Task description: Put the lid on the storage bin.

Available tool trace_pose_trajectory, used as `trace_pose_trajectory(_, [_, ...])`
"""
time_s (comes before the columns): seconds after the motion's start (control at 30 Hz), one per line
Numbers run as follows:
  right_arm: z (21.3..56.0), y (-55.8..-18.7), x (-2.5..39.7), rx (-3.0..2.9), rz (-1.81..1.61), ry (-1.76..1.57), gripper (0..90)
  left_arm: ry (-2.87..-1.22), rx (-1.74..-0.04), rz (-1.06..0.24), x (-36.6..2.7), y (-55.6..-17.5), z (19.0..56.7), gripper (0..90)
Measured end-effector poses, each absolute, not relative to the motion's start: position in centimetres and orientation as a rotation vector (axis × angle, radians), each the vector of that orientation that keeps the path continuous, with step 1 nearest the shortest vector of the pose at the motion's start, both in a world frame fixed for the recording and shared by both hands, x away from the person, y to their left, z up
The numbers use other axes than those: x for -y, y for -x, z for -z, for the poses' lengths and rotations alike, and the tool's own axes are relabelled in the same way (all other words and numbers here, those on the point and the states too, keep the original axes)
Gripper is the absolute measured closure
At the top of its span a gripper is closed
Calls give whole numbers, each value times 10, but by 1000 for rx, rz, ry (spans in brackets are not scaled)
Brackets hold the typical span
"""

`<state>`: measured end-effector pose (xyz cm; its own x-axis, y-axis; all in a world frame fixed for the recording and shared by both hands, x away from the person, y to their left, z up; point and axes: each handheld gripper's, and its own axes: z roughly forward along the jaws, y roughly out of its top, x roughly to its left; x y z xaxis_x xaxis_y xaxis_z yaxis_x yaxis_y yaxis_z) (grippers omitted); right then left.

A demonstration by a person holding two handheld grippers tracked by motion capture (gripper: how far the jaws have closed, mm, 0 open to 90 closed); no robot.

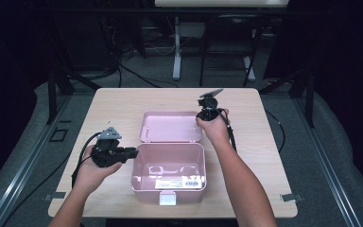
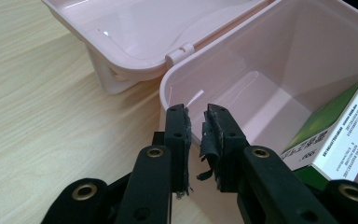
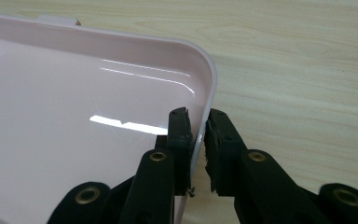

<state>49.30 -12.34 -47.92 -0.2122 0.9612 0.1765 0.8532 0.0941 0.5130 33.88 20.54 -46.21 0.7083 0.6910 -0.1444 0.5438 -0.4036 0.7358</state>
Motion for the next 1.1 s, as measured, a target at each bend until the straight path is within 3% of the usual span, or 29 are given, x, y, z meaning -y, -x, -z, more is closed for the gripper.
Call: trace_pose_trajectory(1.1, [468,-485,119,-2103,-796,-1778,834,-2106,-940,-238,-205,-338,462,792])
